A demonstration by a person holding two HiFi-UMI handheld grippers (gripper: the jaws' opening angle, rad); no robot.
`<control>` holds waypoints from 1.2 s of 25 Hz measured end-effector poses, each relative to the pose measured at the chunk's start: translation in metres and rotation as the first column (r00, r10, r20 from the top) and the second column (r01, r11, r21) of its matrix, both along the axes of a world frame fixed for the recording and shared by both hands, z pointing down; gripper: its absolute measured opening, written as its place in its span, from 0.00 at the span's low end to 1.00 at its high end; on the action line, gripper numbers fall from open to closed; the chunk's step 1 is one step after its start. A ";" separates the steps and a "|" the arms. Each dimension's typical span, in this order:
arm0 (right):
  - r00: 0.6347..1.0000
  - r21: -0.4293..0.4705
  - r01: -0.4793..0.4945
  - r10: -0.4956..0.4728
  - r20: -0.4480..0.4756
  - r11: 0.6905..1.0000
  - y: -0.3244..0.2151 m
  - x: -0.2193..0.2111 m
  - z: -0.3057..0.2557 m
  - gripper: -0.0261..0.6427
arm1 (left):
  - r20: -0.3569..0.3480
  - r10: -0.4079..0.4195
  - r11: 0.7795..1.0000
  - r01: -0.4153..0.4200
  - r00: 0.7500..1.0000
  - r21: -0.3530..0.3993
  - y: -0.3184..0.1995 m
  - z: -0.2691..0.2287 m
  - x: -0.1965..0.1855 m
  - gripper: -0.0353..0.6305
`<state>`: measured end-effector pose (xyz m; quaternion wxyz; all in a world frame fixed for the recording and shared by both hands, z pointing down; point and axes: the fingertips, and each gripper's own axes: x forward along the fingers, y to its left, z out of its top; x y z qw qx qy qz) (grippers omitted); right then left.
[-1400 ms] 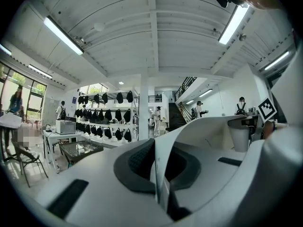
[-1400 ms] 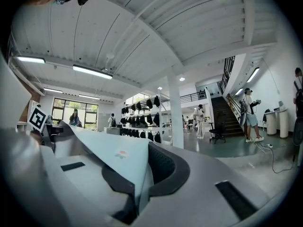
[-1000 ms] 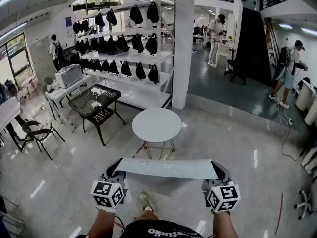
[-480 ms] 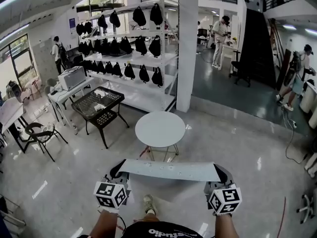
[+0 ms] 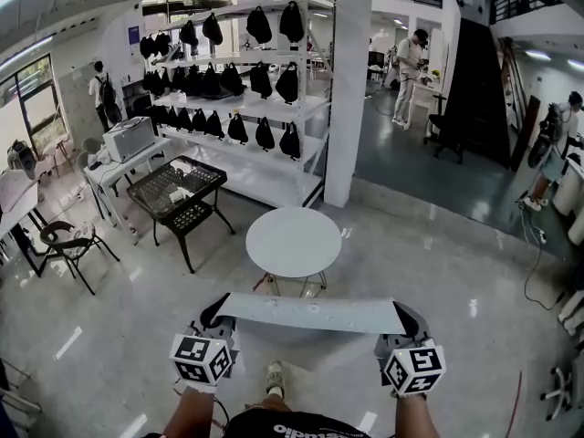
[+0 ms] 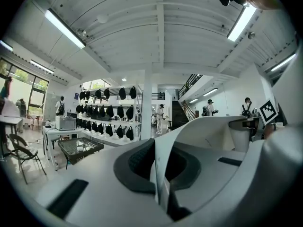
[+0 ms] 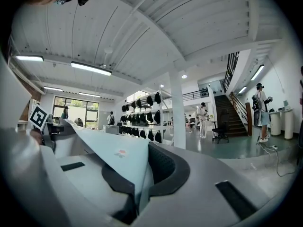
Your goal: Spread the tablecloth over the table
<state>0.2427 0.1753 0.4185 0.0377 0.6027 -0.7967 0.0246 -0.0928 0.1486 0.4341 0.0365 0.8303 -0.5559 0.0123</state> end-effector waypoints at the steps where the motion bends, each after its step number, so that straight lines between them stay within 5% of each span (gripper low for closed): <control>1: 1.000 0.001 0.003 -0.003 -0.002 1.000 -0.007 -0.001 -0.001 0.08 | -0.002 -0.002 1.000 0.002 1.000 -0.001 -0.006 0.000 -0.001 0.08; 30: 1.000 -0.013 0.007 -0.007 -0.018 1.000 -0.238 -0.043 -0.033 0.08 | -0.033 0.003 1.000 -0.003 0.999 -0.007 -0.242 -0.027 -0.043 0.08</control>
